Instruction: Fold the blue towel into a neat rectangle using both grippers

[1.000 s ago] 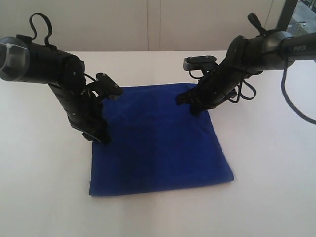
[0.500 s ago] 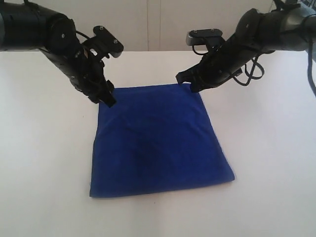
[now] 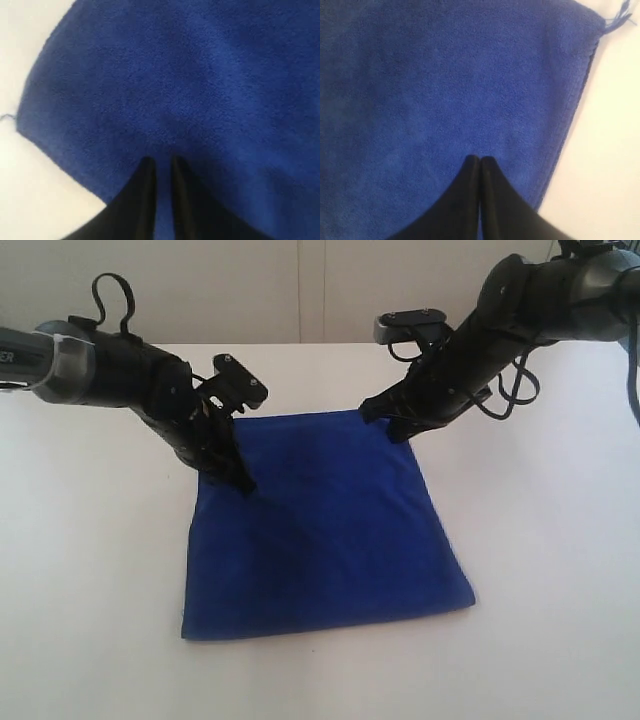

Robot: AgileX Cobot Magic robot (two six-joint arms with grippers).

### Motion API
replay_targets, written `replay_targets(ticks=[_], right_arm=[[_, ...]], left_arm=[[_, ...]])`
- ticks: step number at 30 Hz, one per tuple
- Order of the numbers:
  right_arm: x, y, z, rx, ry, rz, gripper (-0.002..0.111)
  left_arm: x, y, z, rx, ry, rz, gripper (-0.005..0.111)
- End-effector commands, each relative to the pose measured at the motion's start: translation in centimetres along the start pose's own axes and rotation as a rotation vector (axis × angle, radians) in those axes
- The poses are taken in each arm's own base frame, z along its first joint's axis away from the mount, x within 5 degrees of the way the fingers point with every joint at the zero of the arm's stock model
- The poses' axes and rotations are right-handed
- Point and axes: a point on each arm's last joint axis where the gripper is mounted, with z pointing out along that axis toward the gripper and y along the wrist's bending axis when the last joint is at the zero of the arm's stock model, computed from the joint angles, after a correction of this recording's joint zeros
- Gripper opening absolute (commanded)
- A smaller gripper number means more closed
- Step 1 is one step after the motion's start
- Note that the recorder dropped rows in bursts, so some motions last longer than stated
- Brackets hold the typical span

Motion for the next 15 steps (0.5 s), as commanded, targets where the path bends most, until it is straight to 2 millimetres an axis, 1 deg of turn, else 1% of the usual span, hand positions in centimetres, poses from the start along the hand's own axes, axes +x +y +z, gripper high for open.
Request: replay_targets(ticks=[1,6,15], right_arm=[[-0.05,-0.19,-0.47,0.02,0.006,-0.041,0.0],[0.06,-0.23,-0.47,0.025,0.019,-0.051,0.0],[0.17,-0.22,-0.47,0.023,0.031,-0.055,0.0]], left_arm=[[0.36,-0.13,0.68,-0.004,0.018,0.024,0.01],[0.49,0.12,0.76,-0.032,0.032,0.095,0.01],[0.62,0.23,0.75,-0.042,0.048,0.127,0.01]])
